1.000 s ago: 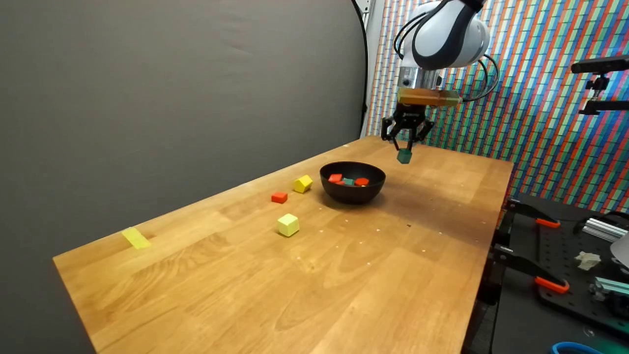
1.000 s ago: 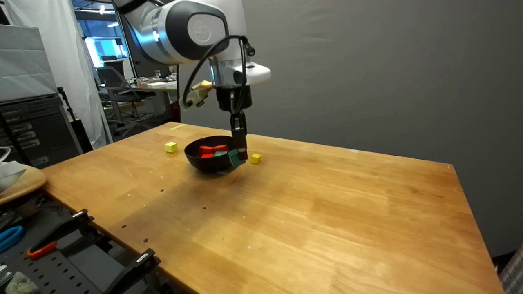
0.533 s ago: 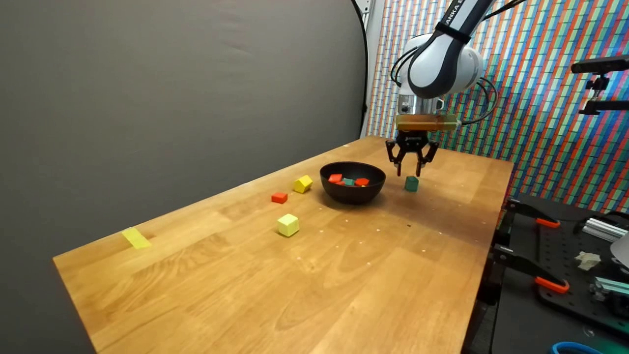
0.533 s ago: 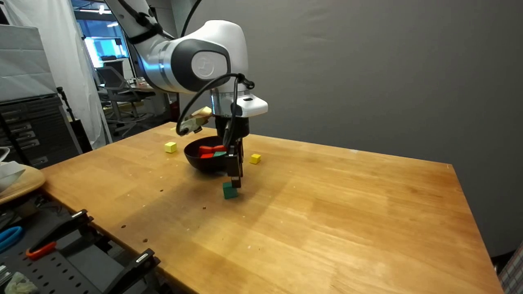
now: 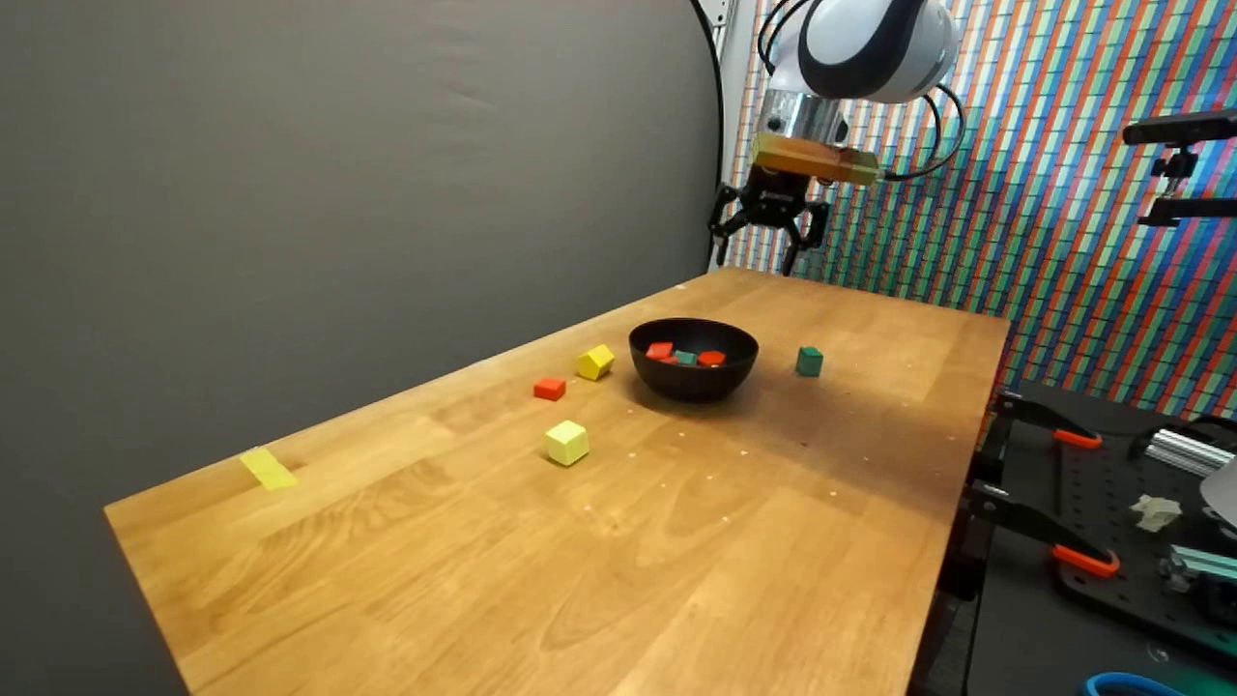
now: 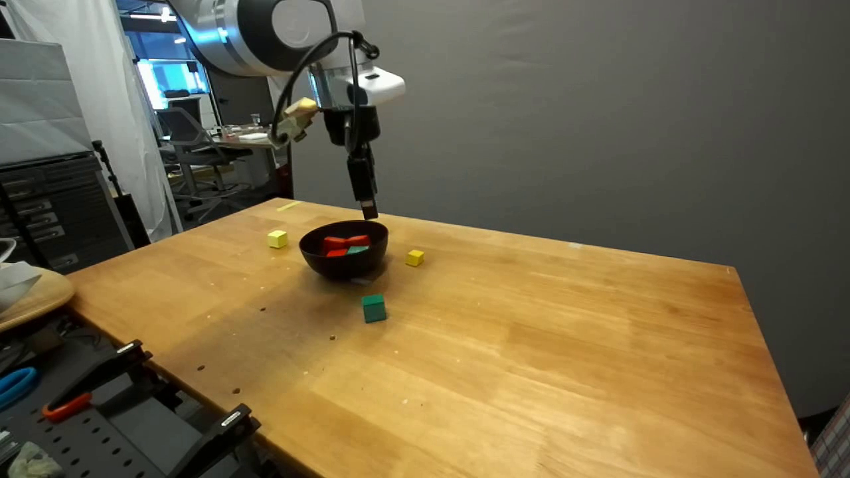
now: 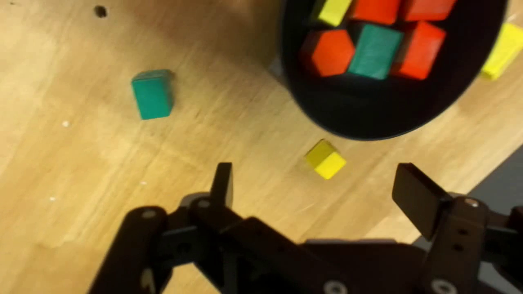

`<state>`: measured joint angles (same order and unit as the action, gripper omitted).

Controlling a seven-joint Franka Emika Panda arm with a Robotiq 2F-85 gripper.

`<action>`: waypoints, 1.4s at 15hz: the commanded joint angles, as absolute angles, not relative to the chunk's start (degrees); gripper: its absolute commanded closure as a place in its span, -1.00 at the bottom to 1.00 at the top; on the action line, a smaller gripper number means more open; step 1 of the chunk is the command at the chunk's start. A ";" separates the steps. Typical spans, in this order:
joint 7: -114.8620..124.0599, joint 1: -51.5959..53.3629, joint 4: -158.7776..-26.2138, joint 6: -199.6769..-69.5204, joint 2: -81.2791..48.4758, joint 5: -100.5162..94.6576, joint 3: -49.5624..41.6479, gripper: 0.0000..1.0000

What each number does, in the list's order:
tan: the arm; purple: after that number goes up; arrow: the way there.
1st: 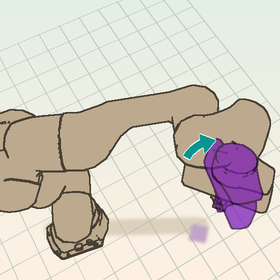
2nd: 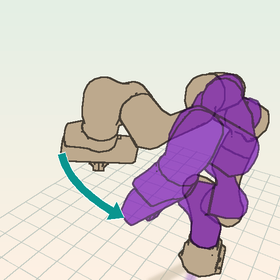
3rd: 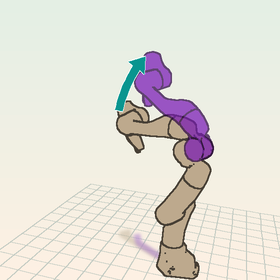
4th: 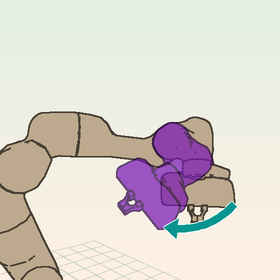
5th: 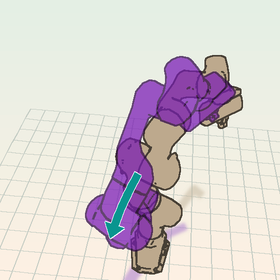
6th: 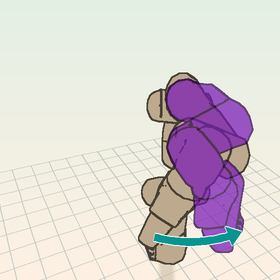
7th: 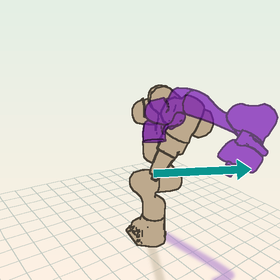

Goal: Remove the cubes from the bowl

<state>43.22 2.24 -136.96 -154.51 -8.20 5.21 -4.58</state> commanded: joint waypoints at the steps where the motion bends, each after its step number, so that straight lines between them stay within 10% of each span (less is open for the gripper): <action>1: 35.08 2.60 -134.15 -152.43 -8.72 13.53 0.77 -0.94; 9: 27.92 2.88 -127.88 -146.96 -20.00 19.40 2.65 -0.20; 21: 24.28 2.75 -118.39 -149.86 -29.82 22.28 5.18 -0.31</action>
<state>26.59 2.94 -121.21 -149.06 -27.88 19.68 4.36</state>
